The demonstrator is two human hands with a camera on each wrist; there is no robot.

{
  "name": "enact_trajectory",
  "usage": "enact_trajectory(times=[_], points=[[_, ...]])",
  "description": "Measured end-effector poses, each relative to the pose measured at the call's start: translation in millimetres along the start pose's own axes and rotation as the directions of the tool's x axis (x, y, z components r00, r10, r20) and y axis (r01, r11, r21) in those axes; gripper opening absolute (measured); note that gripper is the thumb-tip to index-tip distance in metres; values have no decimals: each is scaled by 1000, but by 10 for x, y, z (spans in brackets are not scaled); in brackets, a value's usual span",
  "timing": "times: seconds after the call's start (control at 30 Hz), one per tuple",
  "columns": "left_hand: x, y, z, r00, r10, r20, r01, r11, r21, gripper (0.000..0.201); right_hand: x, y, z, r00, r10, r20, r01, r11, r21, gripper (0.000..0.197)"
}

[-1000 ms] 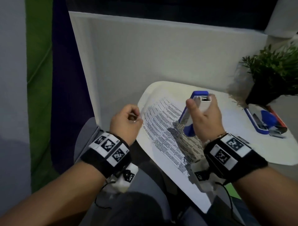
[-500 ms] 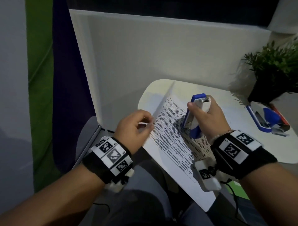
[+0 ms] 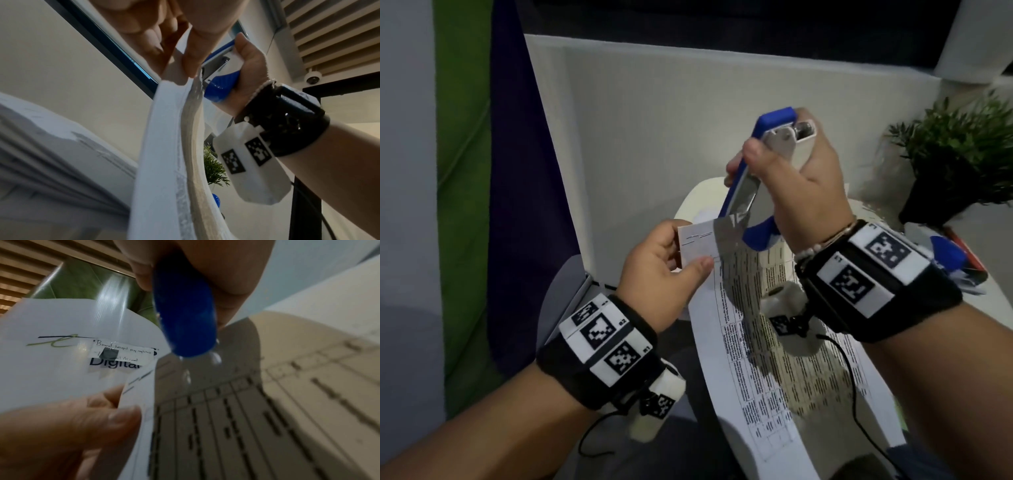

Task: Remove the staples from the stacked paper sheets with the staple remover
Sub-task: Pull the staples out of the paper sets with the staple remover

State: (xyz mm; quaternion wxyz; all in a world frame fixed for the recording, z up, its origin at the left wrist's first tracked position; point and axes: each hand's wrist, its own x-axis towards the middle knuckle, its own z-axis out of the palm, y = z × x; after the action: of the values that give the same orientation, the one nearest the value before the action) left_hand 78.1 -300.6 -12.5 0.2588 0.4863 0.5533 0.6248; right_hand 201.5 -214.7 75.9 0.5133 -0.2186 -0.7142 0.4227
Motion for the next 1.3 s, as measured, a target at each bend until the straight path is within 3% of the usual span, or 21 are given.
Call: enact_trajectory(times=[0.13,0.27,0.53,0.9,1.17,1.3], points=[[-4,30,-9,999,47,20,-47,999,13,36,-28,-18,84,998,-18,-54,18,1000,1,14],[-3,25,-1,996,78,40,-80,996,38,45,-7,-33,121,990,-15,-138,21,999,40,20],[-24,83,22,995,90,29,-93,987,134,32,-21,-63,148,992,-23,-125,26,999,21,24],[-60,53,48,991,113,71,-124,973,192,34,-17,-27,123,994,23,-111,-21,1000,16,41],[-100,128,100,998,29,58,-38,985,167,38,-19,35,122,988,54,-143,-48,998,44,41],[-98,281,127,999,14,33,-26,921,390,58,-68,34,209,986,44,-160,-32,997,75,38]])
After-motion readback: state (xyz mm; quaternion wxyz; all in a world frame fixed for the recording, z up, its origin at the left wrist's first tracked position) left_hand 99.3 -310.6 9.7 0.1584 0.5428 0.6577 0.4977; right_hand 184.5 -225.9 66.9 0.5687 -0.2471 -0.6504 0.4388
